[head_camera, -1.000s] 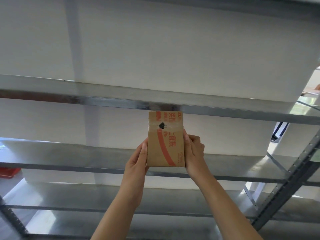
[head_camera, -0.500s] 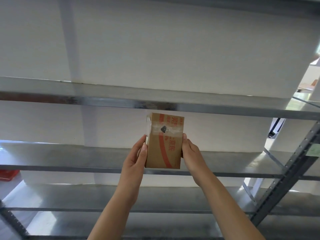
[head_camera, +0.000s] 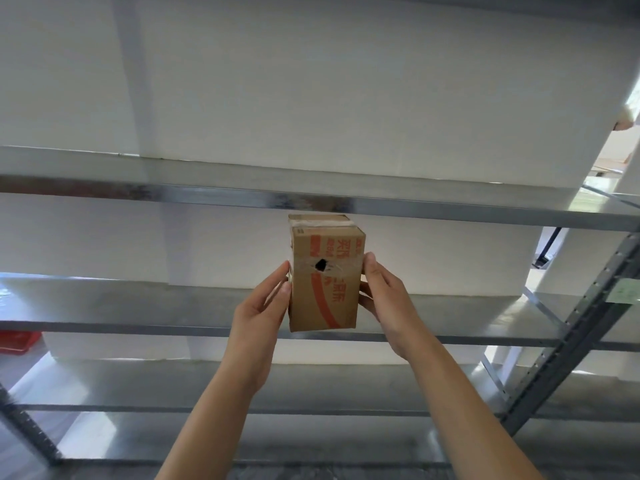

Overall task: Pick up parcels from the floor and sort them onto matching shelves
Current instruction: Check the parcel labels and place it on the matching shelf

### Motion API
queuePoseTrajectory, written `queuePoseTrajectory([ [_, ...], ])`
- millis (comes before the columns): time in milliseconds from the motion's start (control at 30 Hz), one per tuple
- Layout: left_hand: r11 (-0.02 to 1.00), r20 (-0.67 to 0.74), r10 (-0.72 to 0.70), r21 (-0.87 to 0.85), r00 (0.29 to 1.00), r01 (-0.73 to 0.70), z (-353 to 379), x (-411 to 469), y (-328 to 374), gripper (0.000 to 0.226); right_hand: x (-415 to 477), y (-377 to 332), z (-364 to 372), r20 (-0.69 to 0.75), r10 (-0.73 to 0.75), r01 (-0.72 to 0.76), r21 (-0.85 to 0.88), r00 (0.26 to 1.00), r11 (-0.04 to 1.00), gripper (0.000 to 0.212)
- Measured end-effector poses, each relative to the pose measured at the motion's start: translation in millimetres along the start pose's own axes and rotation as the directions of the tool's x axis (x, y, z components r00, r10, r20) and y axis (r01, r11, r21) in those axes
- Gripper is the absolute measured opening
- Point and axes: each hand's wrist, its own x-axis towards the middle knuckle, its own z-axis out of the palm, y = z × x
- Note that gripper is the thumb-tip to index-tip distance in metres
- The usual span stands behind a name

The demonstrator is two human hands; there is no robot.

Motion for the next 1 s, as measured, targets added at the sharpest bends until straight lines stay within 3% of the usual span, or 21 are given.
queuePoseTrajectory([
  [233,0.999,-0.108,0.018,-0.037,0.994,-0.022,10,-8,5,0.039,-6,1,-5,0.020,-0.028,0.025,0.111,0.999,0.994,0.043],
  [600,0.995,-0.107,0.067,-0.071,0.992,-0.075,12,-19,4,0.055,-24,7,-12,0.111,-0.096,0.096,0.002,0.989,0.995,0.048],
  [833,0.995,-0.068,0.090,-0.034,0.994,-0.093,5,-21,-1,0.042,-24,15,-16,0.139,-0.122,0.118,0.036,0.983,0.992,0.046],
  [1000,0.997,-0.058,0.076,-0.006,0.995,-0.076,5,-21,-8,0.038,-23,14,-8,0.063,-0.084,0.078,0.087,0.995,0.993,0.050],
])
